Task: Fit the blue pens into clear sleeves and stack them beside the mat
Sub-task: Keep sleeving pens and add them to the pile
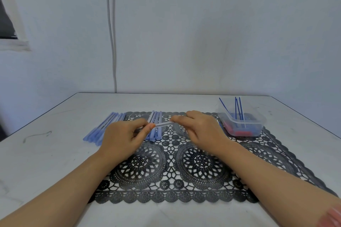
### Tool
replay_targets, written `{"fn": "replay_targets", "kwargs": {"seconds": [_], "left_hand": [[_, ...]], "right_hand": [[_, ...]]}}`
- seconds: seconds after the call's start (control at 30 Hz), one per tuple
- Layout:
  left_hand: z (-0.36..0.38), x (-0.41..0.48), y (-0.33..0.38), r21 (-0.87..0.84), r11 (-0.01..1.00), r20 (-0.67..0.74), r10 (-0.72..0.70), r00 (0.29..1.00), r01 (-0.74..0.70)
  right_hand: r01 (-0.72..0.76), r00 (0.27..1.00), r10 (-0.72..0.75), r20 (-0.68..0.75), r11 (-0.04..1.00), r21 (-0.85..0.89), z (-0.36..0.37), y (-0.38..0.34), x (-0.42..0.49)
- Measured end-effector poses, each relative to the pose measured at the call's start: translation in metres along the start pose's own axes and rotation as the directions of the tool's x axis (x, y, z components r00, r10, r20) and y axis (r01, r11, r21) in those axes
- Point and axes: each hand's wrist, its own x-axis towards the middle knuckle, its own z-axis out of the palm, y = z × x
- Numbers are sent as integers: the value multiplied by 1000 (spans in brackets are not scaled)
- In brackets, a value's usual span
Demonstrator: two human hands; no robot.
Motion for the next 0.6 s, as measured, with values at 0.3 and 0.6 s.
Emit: {"fn": "replay_targets", "kwargs": {"seconds": [0.3, 0.6], "left_hand": [[-2, 1, 0, 14, 1000, 13, -21, 1000, 21], [1, 0, -8, 69, 996, -10, -48, 999, 49]], "right_hand": [[-112, 991, 119, -63, 989, 97, -4, 2, -2], [-186, 964, 237, -117, 923, 337, -4, 5, -8]]}}
